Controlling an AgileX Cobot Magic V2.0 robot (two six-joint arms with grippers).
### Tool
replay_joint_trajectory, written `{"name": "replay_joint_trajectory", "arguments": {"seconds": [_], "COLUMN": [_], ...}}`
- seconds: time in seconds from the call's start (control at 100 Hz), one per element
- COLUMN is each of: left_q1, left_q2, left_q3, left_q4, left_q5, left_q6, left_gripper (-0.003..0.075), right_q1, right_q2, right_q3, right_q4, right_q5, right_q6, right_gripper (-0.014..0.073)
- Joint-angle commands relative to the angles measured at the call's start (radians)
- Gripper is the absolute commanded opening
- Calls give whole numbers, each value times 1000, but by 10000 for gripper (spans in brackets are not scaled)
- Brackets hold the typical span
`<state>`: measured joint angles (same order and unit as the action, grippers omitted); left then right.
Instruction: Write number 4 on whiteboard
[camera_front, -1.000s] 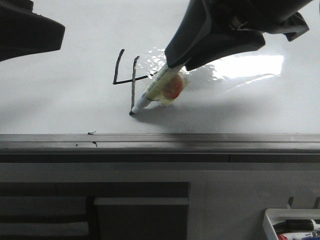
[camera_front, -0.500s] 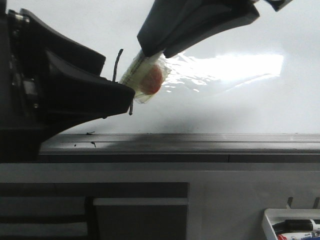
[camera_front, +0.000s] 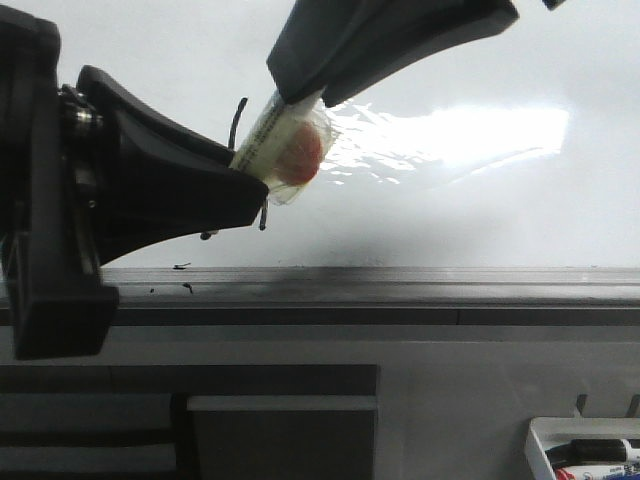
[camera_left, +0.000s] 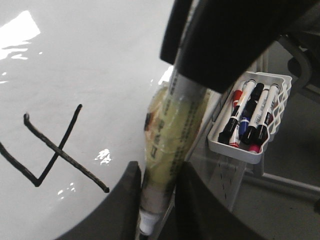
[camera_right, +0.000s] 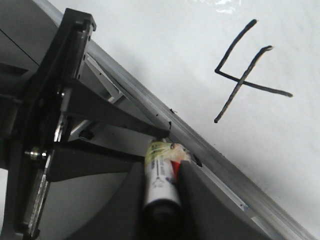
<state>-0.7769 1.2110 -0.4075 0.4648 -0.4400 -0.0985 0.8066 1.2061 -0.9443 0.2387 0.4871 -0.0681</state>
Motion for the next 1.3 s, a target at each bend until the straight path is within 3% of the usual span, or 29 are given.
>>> {"name": "replay_joint_trajectory", "arguments": {"seconds": [0.0, 0.14, 0.19, 0.24, 0.37, 0.44, 0.63, 0.89, 1.29], "left_q1": [0, 0, 0, 0, 0, 0, 9, 23, 111], "left_q2": [-15, -15, -15, -15, -15, -15, -44, -67, -67], "left_q3": [-31, -31, -31, -31, -31, -31, -31, -33, -33], "left_q4": [-40, -38, -38, -38, -57, -170, -682, -948, -928], "left_q5": [-63, -63, -63, -63, -56, -28, 103, 157, 186], "left_q6": [-21, -21, -21, -23, -31, -31, -31, -31, -31], "left_gripper": [-20, -20, -20, -20, -20, -20, -20, -21, -20], "right_q1": [1, 1, 1, 1, -1, -1, -1, -1, -1], "right_q2": [-31, -31, -31, -31, -31, -41, -86, -98, -98], "right_q3": [-31, -31, -31, -31, -31, -31, -31, -31, -31], "right_q4": [16, 24, 38, 49, 49, 41, 17, 0, 0], "right_q5": [-38, -41, -48, -58, -125, -179, -282, -266, -251], "right_q6": [-15, -15, -15, -15, -15, -15, -15, -15, -15], "right_gripper": [-62, -55, -11, 81, 441, 531, 466, 448, 448]}}
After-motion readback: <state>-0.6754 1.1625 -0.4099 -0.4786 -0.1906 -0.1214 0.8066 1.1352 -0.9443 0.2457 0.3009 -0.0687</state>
